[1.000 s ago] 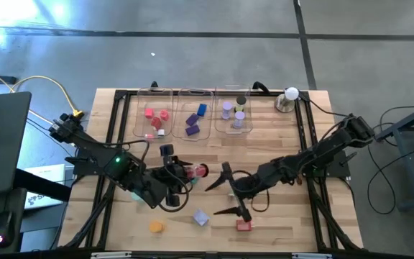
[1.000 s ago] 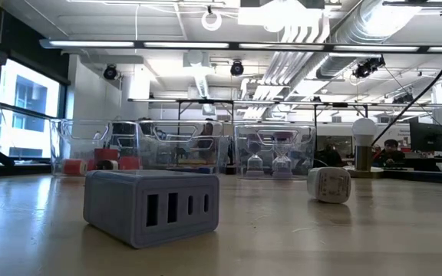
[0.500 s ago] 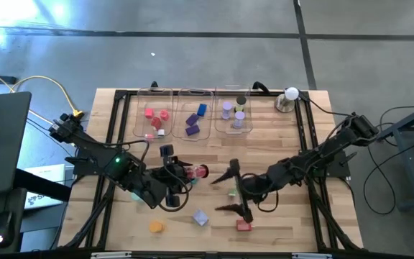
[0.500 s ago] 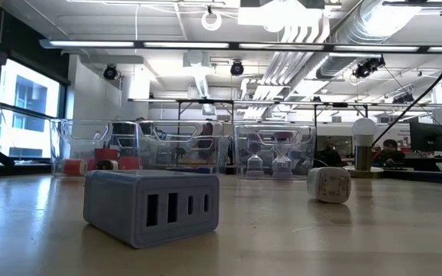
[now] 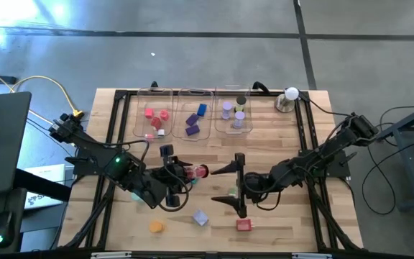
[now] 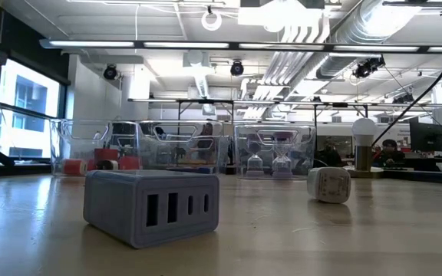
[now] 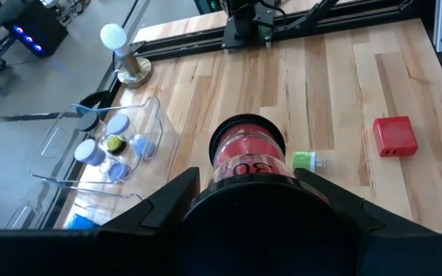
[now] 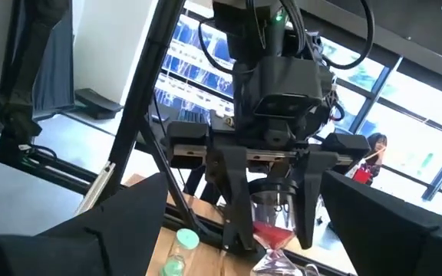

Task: Pick & Place Office items
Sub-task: Put the red hourglass into the right transparent bin

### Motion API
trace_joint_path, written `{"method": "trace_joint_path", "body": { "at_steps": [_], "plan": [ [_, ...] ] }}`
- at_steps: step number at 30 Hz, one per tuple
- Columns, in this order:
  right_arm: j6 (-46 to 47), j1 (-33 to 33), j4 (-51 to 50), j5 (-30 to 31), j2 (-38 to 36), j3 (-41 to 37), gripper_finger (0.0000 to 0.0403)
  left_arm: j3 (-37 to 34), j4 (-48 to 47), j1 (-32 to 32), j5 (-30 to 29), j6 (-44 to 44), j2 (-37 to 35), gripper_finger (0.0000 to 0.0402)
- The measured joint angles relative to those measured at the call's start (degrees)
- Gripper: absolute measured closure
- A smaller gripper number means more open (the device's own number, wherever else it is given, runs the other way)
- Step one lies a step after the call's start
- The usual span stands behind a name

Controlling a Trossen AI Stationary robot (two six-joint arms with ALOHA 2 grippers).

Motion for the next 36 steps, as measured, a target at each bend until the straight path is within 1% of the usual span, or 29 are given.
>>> {"method": "trace_joint_path", "body": {
  "at_steps": [6,11,15,20,26,29,32,34,36],
  "plan": [
    [-0.1,0.0,0.2,-0.1,0.0,0.0,0.0070,0.0,0.0,0.0,0.0,-0.1,0.0,0.0209],
    [-5.8,0.0,2.2,0.0,0.0,0.0,0.0070,0.0,0.0,0.0,0.0,-0.2,0.0,0.0209],
    [-6.1,0.8,2.4,0.2,0.0,0.0,0.0070,0.0,0.0,0.0,0.0,-0.2,0.0,0.0209],
    [-8.4,2.1,2.5,3.1,0.0,0.0,0.0070,0.0,0.0,0.0,0.0,-0.5,0.0,0.0209],
    [-9.5,2.7,2.2,3.9,0.0,0.0,0.0069,0.0,0.0,0.0,0.0,-0.6,0.0,0.0209],
    [-10.8,3.1,2.2,6.4,0.0,0.0,0.0057,0.0,0.0,0.0,0.0,-0.6,0.0,0.0209],
    [-12.6,3.2,1.8,10.3,0.3,0.0,0.0031,0.0,0.0,0.0,0.0,-0.6,0.0,0.0208],
    [-13.8,3.4,1.4,13.8,0.5,0.0,0.0012,0.0,0.0,0.0,0.0,-0.6,0.0,0.0208],
    [-14.0,3.7,1.5,17.6,0.6,0.0,0.0008,0.0,0.0,0.0,0.0,-0.6,0.0,0.0208]
  ]
}}
